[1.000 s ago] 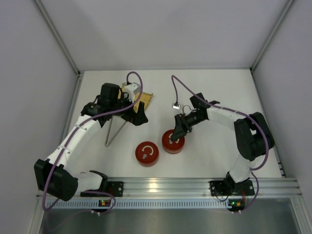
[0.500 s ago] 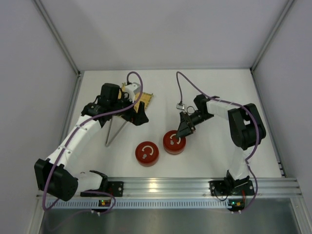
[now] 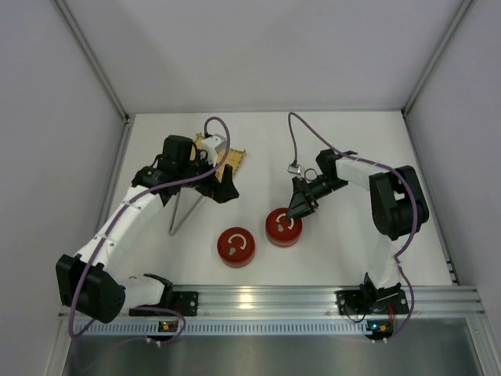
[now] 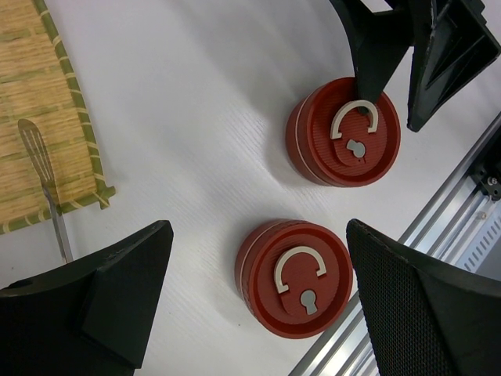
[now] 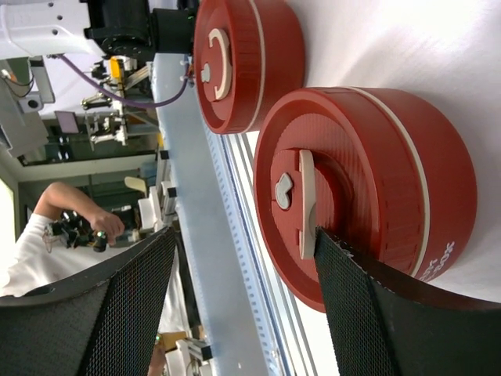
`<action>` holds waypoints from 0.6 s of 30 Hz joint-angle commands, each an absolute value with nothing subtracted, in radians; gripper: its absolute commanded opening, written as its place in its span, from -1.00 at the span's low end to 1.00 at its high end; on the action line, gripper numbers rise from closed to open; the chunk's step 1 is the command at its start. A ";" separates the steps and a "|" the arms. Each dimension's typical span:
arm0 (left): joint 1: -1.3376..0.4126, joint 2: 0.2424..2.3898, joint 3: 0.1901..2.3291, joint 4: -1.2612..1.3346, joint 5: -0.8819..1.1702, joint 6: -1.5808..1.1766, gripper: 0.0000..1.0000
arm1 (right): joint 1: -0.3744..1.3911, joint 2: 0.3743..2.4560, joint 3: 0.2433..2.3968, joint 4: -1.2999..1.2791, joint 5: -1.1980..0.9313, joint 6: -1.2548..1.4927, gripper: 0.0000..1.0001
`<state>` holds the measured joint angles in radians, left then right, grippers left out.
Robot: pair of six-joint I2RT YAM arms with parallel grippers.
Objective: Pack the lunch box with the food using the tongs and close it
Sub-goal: Close the box lid on the packing box.
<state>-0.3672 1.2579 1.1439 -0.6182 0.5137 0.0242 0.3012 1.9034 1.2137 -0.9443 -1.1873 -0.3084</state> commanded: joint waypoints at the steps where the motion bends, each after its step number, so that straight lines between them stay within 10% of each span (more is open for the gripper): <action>1: -0.364 1.227 1.135 -0.560 0.535 0.028 0.95 | 0.250 1.871 1.269 -0.913 -1.091 -0.336 0.42; 18: -0.362 1.233 1.101 -0.548 0.515 0.038 0.86 | 0.232 1.897 1.425 -0.967 -0.942 -0.350 0.15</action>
